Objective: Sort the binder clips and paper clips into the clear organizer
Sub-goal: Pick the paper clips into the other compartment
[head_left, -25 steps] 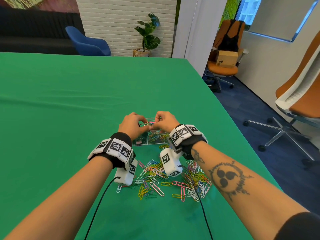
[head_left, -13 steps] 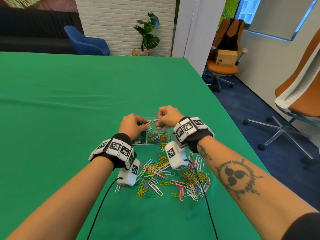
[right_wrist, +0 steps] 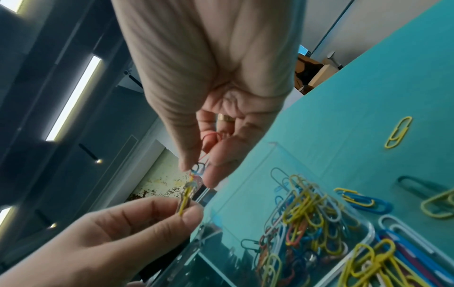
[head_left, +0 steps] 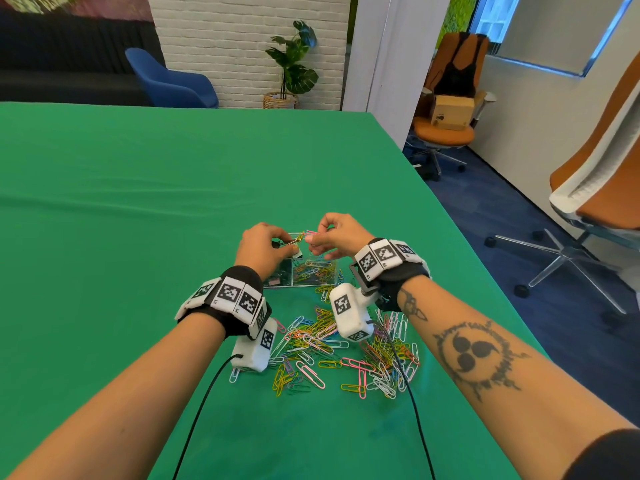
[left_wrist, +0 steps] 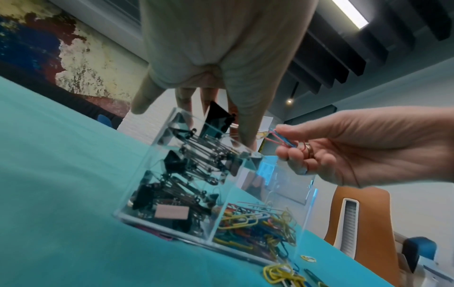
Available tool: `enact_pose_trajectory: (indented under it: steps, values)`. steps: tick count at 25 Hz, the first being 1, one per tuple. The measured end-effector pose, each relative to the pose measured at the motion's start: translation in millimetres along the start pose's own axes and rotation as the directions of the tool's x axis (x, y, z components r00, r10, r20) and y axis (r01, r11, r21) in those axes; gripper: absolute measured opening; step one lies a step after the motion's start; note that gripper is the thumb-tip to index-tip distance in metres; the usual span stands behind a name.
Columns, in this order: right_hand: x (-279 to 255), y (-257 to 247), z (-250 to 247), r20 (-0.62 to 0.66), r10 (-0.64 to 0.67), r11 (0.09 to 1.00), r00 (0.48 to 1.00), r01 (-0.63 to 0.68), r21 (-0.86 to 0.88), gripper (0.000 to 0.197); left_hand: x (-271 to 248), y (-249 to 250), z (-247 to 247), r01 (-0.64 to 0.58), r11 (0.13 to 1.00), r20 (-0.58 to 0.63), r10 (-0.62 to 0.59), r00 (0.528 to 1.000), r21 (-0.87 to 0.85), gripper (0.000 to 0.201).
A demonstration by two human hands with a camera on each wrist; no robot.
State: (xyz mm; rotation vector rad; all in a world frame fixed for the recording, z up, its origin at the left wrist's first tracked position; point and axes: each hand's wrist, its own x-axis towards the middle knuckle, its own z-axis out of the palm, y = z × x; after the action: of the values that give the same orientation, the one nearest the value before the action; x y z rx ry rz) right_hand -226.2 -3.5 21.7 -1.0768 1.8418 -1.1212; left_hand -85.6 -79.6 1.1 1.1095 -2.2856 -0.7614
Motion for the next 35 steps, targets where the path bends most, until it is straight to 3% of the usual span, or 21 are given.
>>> enact_pose_trajectory:
  steps: [3,8,10,13,15,17,19,23,29,35]
  values:
    - [-1,-1,-4,-0.023,-0.011,1.0,1.0,0.011,0.028,0.033,0,1,0,-0.013,1.0,0.004,0.013,1.0,0.025,0.024]
    - [-3,-11,-12,-0.164,-0.058,0.997,0.985,0.066,0.043,0.034,-1,2,0,0.0,1.0,0.02,0.0,1.0,-0.005,0.027]
    - [-6,-14,-14,-0.178,-0.093,0.974,0.98,0.053,-0.218,0.031,-1,3,0,0.004,1.0,0.017,-0.004,1.0,-0.007,0.027]
    - [-8,-15,-12,-0.086,-0.109,0.748,0.99,0.025,-0.663,0.014,-1,3,-1,0.014,1.0,0.014,-0.014,1.0,-0.018,0.027]
    - [-9,-14,-8,-0.072,-0.094,0.664,0.993,0.009,-0.748,0.021,-1,3,-4,0.016,1.0,0.019,-0.016,1.0,-0.021,0.027]
    - [-11,-16,-2,-0.116,-0.157,0.649,0.981,0.014,-0.761,0.019,0,2,-6,0.022,1.0,0.029,-0.022,0.999,-0.014,0.026]
    - [-9,-15,9,-0.101,-0.193,0.673,0.976,0.057,-0.737,0.019,1,1,-7,0.02,1.0,0.039,-0.019,0.999,-0.011,0.026]
    - [-3,-11,30,0.035,-0.044,0.744,0.998,0.057,-0.666,0.032,2,-5,-10,-0.01,1.0,0.082,0.008,0.997,0.023,0.028]
    - [2,-4,36,-0.077,-0.03,0.915,0.997,-0.003,-0.404,0.025,4,-25,-26,0.0,0.993,0.257,0.03,0.966,-0.118,0.036]
    - [2,-2,42,-0.128,-0.037,0.922,0.991,-0.016,-0.386,0.015,0,-25,-23,0.046,0.973,0.143,-0.013,0.99,-0.228,0.035]
